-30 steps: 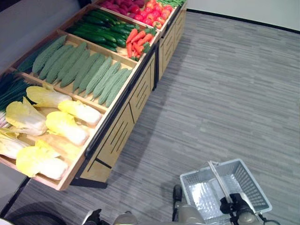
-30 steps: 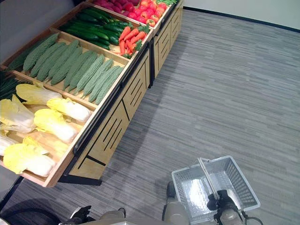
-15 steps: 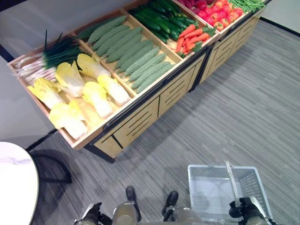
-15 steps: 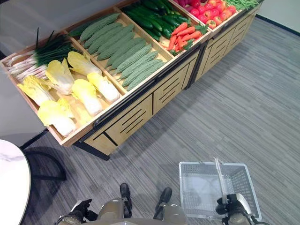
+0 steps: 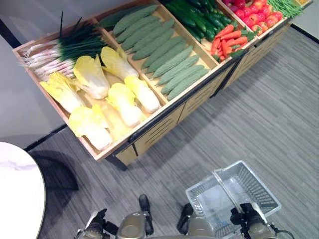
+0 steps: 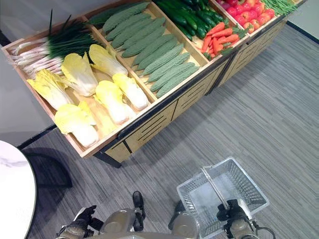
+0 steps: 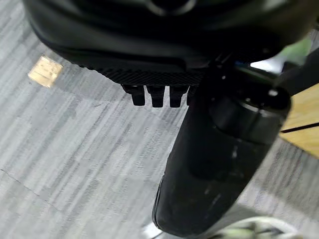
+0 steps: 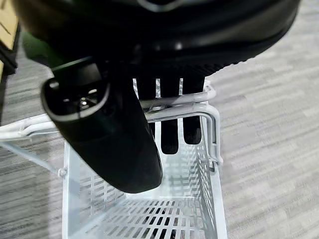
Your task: Get the vegetables into the basket
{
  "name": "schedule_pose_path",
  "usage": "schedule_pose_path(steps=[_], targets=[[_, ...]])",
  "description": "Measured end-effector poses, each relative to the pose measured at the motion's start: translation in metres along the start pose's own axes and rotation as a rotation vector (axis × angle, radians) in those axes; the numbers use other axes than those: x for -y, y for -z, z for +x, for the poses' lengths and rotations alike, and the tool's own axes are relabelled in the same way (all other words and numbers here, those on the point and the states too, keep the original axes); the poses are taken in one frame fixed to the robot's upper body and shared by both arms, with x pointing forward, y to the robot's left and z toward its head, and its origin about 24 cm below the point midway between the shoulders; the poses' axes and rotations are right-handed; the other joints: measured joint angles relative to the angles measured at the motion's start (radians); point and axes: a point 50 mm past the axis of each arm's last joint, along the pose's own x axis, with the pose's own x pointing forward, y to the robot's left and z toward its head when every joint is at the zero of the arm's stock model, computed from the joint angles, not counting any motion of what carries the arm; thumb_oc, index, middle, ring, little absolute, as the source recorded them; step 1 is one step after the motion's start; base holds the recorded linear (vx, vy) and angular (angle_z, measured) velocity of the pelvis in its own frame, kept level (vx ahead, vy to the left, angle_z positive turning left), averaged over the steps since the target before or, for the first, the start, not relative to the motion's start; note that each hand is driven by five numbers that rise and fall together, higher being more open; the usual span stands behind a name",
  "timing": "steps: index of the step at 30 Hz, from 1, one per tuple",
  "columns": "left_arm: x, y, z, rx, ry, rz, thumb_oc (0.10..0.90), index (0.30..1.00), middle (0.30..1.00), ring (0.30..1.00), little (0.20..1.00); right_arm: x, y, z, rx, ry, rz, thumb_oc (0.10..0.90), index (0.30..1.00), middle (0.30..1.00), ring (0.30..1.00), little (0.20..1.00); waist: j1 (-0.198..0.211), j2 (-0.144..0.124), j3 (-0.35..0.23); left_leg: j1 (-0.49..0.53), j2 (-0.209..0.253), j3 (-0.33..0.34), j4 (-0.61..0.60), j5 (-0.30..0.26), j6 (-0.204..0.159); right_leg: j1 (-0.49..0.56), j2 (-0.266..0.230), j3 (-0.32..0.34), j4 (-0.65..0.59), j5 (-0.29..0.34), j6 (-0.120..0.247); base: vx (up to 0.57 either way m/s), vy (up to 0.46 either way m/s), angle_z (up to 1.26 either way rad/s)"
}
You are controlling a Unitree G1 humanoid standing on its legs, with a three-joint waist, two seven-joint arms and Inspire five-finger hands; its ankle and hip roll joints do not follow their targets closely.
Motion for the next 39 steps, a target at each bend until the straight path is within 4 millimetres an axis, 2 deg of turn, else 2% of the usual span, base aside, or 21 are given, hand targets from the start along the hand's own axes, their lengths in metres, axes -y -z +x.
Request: schedule_pose_path(steps=[2,3,4,6,7,8,10,11,13,15,16,18,19,21,27,29,30,31,32,33,39], targets=[[-0.003,-0.003,0.001,0.01,-0.007,0.002,0.9,1.0,1.0,1.0,1.0,0.003,-0.003,0.001,0.009,0.008,0.007,0.4,0.3,0.3,0.3,0.3,0.005,-0.003,-0.004,0.019,-0.011,-0.05,-0.02,-0.009,0.017,-0.026,0.005,0.068,0.097,0.004,0.006,0.28,-0.111,0.66],[-0.002,-0.005,0.001,0.008,0.0,0.015,0.9,1.0,1.0,1.0,1.0,0.005,0.001,0.0,0.004,0.02,0.012,0.4,0.3,0.3,0.3,0.3,-0.02,0.027,0.004,0.034,0.0,-0.126,-0.025,0.008,0.0,-0.058,0.093,0.295,0.142,-0.087,-0.002,0.23,-0.226,1.23],[-0.004,-0.009,0.002,0.012,-0.006,0.018,0.9,1.0,1.0,1.0,1.0,0.002,0.003,0.0,0.001,0.008,0.003,0.4,0.3,0.3,0.3,0.3,-0.041,0.041,0.002,0.03,0.014,-0.164,-0.03,0.013,-0.005,-0.052,0.122,0.333,0.053,-0.105,0.001,0.2,-0.234,1.36],[-0.008,-0.008,0.002,0.012,-0.018,0.021,0.9,1.0,1.0,1.0,1.0,-0.003,0.015,-0.003,-0.035,-0.017,-0.013,0.4,0.3,0.3,0.3,0.3,-0.037,0.016,-0.01,0.042,-0.021,-0.221,-0.046,0.007,-0.028,-0.078,0.073,0.341,-0.141,-0.043,0.046,0.28,-0.341,1.12],[-0.008,-0.008,0.003,0.009,-0.018,0.021,0.9,1.0,1.0,1.0,1.0,-0.004,0.018,-0.004,-0.048,-0.012,-0.008,0.4,0.3,0.3,0.3,0.3,-0.056,0.02,-0.01,0.037,-0.023,-0.272,-0.045,0.001,-0.025,-0.07,0.068,0.407,-0.292,0.01,0.04,0.28,-0.381,1.43],[-0.01,-0.003,0.002,-0.009,-0.022,0.021,0.9,1.0,1.0,1.0,1.0,-0.003,0.023,-0.005,-0.07,-0.008,0.003,0.4,0.3,0.3,0.3,0.3,-0.056,0.016,-0.012,0.039,-0.019,-0.322,-0.04,0.001,-0.057,-0.071,0.065,0.45,-0.375,0.076,0.04,0.27,-0.448,1.37],[-0.012,0.002,0.001,-0.022,-0.026,0.025,0.9,1.0,1.0,1.0,1.0,-0.006,0.031,-0.008,-0.093,-0.022,0.001,0.4,0.3,0.3,0.3,0.3,-0.052,0.006,-0.019,0.043,-0.009,-0.383,-0.028,-0.014,-0.086,-0.056,0.073,0.479,-0.405,0.134,0.017,0.14,-0.318,1.44],[-0.015,0.009,0.0,-0.045,-0.031,0.032,0.9,1.0,1.0,1.0,1.0,-0.015,0.042,-0.013,-0.124,-0.048,0.002,0.4,0.3,0.3,0.3,0.3,-0.058,-0.004,-0.022,0.058,0.033,-0.442,-0.025,-0.02,-0.127,-0.021,0.11,0.483,-0.359,0.155,0.038,0.11,-0.457,1.47],[-0.001,0.033,-0.006,-0.108,0.001,0.007,0.9,1.0,1.0,1.0,1.0,-0.006,0.018,-0.004,-0.065,-0.031,0.027,0.4,0.3,0.3,0.3,0.3,-0.054,0.043,-0.034,0.054,0.144,-0.416,0.001,0.021,-0.166,-0.006,0.215,0.42,-0.35,0.131,-0.023,0.13,-0.704,0.71],[0.0,0.043,-0.009,-0.149,0.0,-0.008,0.9,1.0,1.0,1.0,1.0,-0.009,0.008,-0.003,-0.026,-0.052,0.016,0.4,0.3,0.3,0.3,0.3,-0.029,0.027,-0.037,0.027,0.206,-0.425,0.056,0.065,-0.193,-0.014,0.278,0.36,-0.294,0.077,-0.091,0.02,-0.445,0.46],[-0.001,0.041,-0.008,-0.141,-0.002,-0.01,0.9,1.0,1.0,1.0,1.0,-0.006,0.01,-0.002,-0.029,-0.048,0.016,0.4,0.3,0.3,0.3,0.3,-0.015,0.009,-0.044,-0.002,0.216,-0.407,0.064,0.132,-0.186,-0.014,0.29,0.34,-0.297,0.067,-0.108,-0.05,-0.336,0.6],[0.0,0.039,-0.008,-0.139,-0.002,0.003,0.9,1.0,1.0,1.0,1.0,0.002,0.013,-0.002,-0.031,-0.024,0.013,0.4,0.3,0.3,0.3,0.3,-0.026,-0.001,-0.044,-0.032,0.216,-0.401,0.022,0.259,-0.223,-0.009,0.284,0.276,-0.297,0.066,-0.138,-0.04,-0.205,0.95],[0.001,0.038,-0.007,-0.14,0.006,0.017,0.9,1.0,1.0,1.0,1.0,0.007,0.018,-0.002,-0.039,-0.012,0.006,0.4,0.3,0.3,0.3,0.3,-0.032,0.002,-0.045,-0.037,0.221,-0.338,0.024,0.262,-0.224,-0.007,0.283,0.249,-0.297,0.059,-0.163,-0.01,-0.155,0.95],[0.004,0.042,-0.009,-0.144,0.016,0.016,0.9,1.0,1.0,1.0,1.0,0.01,0.016,-0.002,-0.026,-0.001,0.005,0.4,0.3,0.3,0.3,0.3,-0.045,0.003,-0.045,-0.003,0.212,-0.2,0.03,0.179,-0.234,-0.001,0.29,0.236,-0.317,0.058,-0.163,0.02,-0.121,0.44],[0.009,0.048,-0.011,-0.162,0.024,0.018,0.9,1.0,1.0,1.0,1.0,-0.004,0.029,-0.007,-0.071,-0.037,0.005,0.4,0.3,0.3,0.3,0.3,-0.073,0.013,-0.049,0.112,0.172,-0.193,-0.096,0.135,-0.247,0.049,0.314,0.238,-0.395,0.083,-0.126,0.02,0.01,0.31],[0.01,0.048,-0.011,-0.162,0.026,0.017,0.9,1.0,1.0,1.0,1.0,-0.007,0.031,-0.008,-0.082,-0.047,0.006,0.4,0.3,0.3,0.3,0.3,-0.065,0.014,-0.048,0.115,0.16,-0.19,-0.104,0.137,-0.247,0.043,0.313,0.224,-0.401,0.055,-0.104,0.0,0.092,0.01],[0.019,0.043,-0.011,-0.145,0.043,0.008,0.9,1.0,1.0,1.0,1.0,0.0,0.037,-0.008,-0.106,-0.032,-0.001,0.4,0.3,0.3,0.3,0.3,-0.052,0.083,-0.056,0.104,0.23,-0.204,-0.102,0.139,-0.244,-0.041,0.329,0.148,-0.246,-0.016,-0.165,0.02,0.142,0.01],[0.019,0.039,-0.01,-0.134,0.039,0.006,0.9,1.0,1.0,1.0,1.0,0.001,0.041,-0.009,-0.12,-0.026,0.004,0.4,0.3,0.3,0.3,0.3,-0.052,0.088,-0.054,0.118,0.238,-0.218,-0.103,0.13,-0.256,-0.041,0.319,0.142,-0.232,0.008,-0.205,0.02,0.12,-0.1],[0.021,0.04,-0.011,-0.138,0.047,0.001,0.9,1.0,1.0,1.0,1.0,0.003,0.042,-0.009,-0.132,-0.02,0.003,0.4,0.3,0.3,0.3,0.3,-0.052,0.096,-0.054,0.118,0.239,-0.214,-0.103,0.123,-0.252,-0.034,0.328,0.158,-0.256,0.024,-0.162,0.01,0.08,-0.06],[0.021,0.04,-0.01,-0.142,0.045,-0.011,0.9,1.0,1.0,1.0,1.0,0.004,0.041,-0.008,-0.123,-0.018,0.005,0.4,0.3,0.3,0.3,0.3,-0.055,0.095,-0.054,0.121,0.222,-0.208,-0.103,0.108,-0.245,-0.026,0.328,0.174,-0.279,0.034,-0.146,0.01,0.086,-0.21],[0.013,0.026,-0.006,-0.107,0.012,-0.046,0.9,1.0,1.0,1.0,1.0,0.007,0.053,-0.011,-0.163,-0.012,-0.008,0.4,0.3,0.3,0.3,0.3,-0.063,0.095,-0.052,0.118,0.162,-0.192,-0.061,0.057,-0.205,-0.023,0.286,0.213,-0.295,0.059,-0.114,0.02,0.122,-0.2]])
